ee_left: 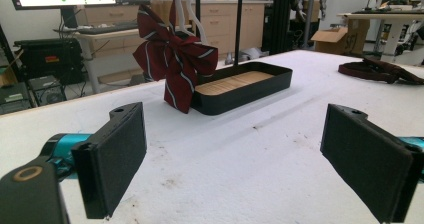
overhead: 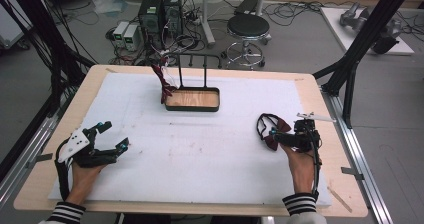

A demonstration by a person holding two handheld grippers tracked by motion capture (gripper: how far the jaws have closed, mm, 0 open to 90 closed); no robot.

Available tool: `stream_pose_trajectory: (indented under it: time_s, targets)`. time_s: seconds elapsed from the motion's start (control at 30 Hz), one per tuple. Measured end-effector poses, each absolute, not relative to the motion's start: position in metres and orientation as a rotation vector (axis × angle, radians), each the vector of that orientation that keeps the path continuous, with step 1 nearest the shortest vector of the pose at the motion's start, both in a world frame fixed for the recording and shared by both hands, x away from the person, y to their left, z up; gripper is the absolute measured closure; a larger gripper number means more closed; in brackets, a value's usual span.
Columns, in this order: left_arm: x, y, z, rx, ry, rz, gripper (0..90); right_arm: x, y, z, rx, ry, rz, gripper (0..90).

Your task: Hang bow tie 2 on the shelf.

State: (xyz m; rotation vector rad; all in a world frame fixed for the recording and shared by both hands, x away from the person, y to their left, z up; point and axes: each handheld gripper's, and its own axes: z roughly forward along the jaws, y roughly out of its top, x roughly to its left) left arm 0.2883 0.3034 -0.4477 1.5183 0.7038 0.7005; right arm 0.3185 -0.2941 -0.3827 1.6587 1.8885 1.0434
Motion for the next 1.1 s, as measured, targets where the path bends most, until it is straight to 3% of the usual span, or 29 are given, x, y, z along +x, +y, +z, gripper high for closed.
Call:
stream_pose_trajectory:
  time_s: [1.1]
  targets:
    - [0.288,0.306,-0.449,1.51,0.703,0.723,12.0,0.355,-0.289,-0.401,1.849,1.931,0.859,25.0]
